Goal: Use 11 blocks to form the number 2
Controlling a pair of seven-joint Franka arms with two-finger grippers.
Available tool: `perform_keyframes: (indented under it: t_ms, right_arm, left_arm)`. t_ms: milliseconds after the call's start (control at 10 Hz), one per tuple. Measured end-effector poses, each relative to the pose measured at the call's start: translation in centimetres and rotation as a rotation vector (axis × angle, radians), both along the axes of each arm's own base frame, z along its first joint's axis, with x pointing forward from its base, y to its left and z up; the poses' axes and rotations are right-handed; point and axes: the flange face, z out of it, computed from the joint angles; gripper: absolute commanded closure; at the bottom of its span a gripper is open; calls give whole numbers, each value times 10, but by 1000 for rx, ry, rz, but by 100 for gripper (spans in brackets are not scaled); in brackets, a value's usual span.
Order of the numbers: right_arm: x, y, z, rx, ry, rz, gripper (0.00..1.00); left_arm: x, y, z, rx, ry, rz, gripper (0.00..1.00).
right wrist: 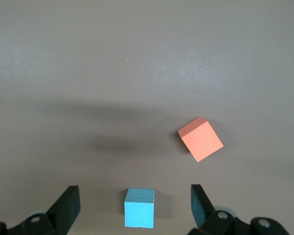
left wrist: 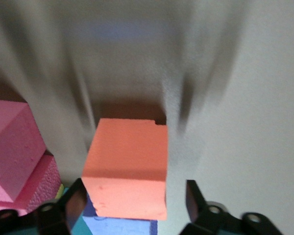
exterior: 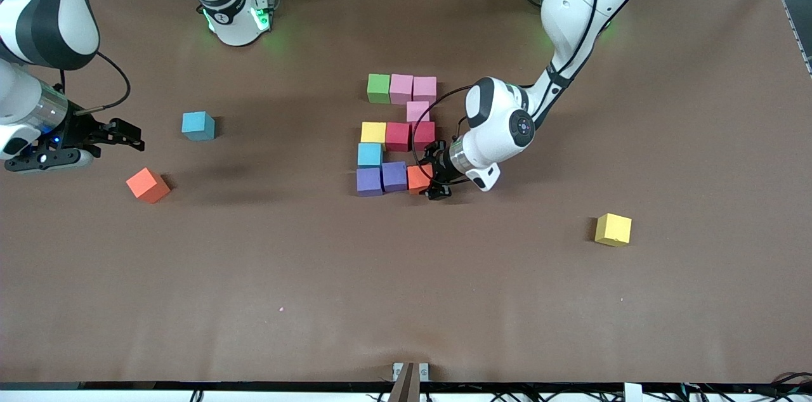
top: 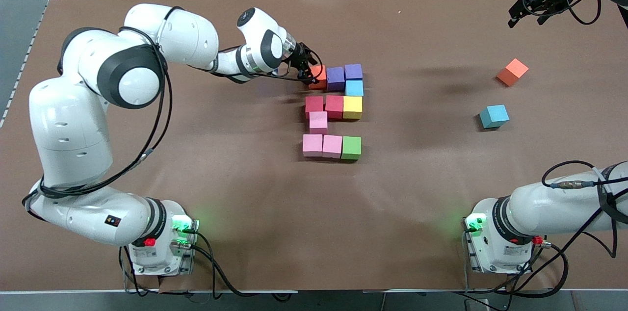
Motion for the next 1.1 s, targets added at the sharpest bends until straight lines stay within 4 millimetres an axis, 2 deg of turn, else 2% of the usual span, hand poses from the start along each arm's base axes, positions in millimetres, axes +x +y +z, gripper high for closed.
perform_keyframes:
  t_ms: [199,299,399,598,797,1096]
  right_arm:
    - [0,0,0,0,0,0,0]
    - [0,0,0,0,2,1,0]
    - [0,1,0,0,4,2,0]
    - [1,3,7,0,1,-2,0]
    - [4,5,35,2,18,-38,0]
    - [4,11,81,3,35,-106,0]
  left_arm:
    - [10,-2,13,-17,-29,11,0]
    - [18,-2,27,-29,-56,21,0]
    - [27,-1,51,-45,-94,27,0]
    - [34,-2,113,-57,-200,-13,0]
    - [33,2,160,15,-281,-154,0]
    - [29,19,204,237,-369,-401,0]
